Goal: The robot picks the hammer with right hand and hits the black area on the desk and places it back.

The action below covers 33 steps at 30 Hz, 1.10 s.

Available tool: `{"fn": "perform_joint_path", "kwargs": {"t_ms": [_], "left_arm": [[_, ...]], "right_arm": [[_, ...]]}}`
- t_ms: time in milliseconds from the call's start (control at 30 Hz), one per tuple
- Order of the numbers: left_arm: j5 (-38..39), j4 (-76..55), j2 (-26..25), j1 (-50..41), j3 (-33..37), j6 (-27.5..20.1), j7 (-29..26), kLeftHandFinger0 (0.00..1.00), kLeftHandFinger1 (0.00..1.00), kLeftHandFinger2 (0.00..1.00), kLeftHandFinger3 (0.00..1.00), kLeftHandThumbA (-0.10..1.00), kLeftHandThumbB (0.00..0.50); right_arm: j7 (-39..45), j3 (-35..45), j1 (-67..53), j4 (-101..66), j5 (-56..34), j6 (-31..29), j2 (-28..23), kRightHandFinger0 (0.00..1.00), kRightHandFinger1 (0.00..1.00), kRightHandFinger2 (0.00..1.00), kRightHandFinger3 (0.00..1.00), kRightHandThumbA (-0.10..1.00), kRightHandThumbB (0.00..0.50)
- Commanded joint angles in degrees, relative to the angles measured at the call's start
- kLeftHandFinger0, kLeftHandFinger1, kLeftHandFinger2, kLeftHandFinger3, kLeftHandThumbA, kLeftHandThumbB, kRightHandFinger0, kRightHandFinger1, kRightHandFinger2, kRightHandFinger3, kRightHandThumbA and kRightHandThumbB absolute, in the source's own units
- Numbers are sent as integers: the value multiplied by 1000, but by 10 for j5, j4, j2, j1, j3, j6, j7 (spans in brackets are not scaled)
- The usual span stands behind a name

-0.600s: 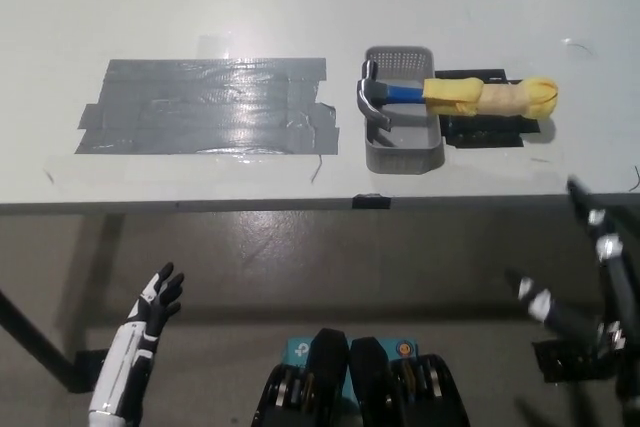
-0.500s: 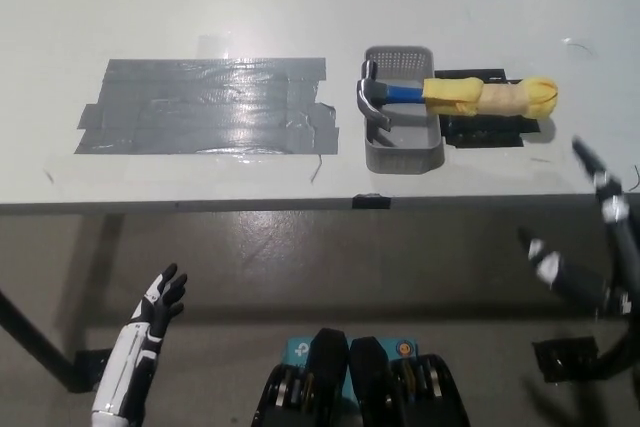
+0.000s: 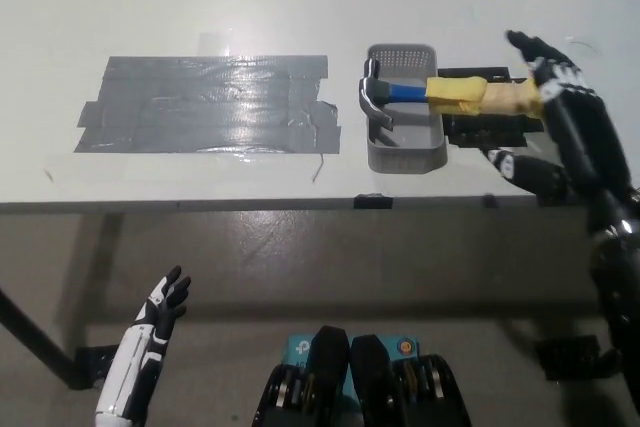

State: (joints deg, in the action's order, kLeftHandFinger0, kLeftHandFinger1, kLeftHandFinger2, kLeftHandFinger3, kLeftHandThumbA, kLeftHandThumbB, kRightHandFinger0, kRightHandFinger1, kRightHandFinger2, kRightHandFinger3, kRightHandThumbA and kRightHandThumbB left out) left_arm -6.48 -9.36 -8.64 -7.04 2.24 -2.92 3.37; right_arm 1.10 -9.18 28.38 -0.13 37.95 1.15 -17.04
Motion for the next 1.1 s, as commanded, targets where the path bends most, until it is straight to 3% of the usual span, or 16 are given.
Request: {"fn": "perform_joint_path", "kwargs": {"t_ms": [0,600,1067], "left_arm": [[-24,-21,-8,16,2,-19,-3,1000,1000,1000,1000,1000,129],[-18,-20,-7,18,3,-23,2,1000,1000,1000,1000,984,118],[-19,-23,-8,19,5,-22,5,1000,1000,1000,1000,996,122]], "right_arm": [[15,-59,89,40,197,91,-31,1000,1000,1000,1000,1000,500],[37,-127,148,108,249,155,-21,1000,1000,1000,1000,1000,490],[36,-135,180,168,236,155,-9,1000,1000,1000,1000,1000,500]]}}
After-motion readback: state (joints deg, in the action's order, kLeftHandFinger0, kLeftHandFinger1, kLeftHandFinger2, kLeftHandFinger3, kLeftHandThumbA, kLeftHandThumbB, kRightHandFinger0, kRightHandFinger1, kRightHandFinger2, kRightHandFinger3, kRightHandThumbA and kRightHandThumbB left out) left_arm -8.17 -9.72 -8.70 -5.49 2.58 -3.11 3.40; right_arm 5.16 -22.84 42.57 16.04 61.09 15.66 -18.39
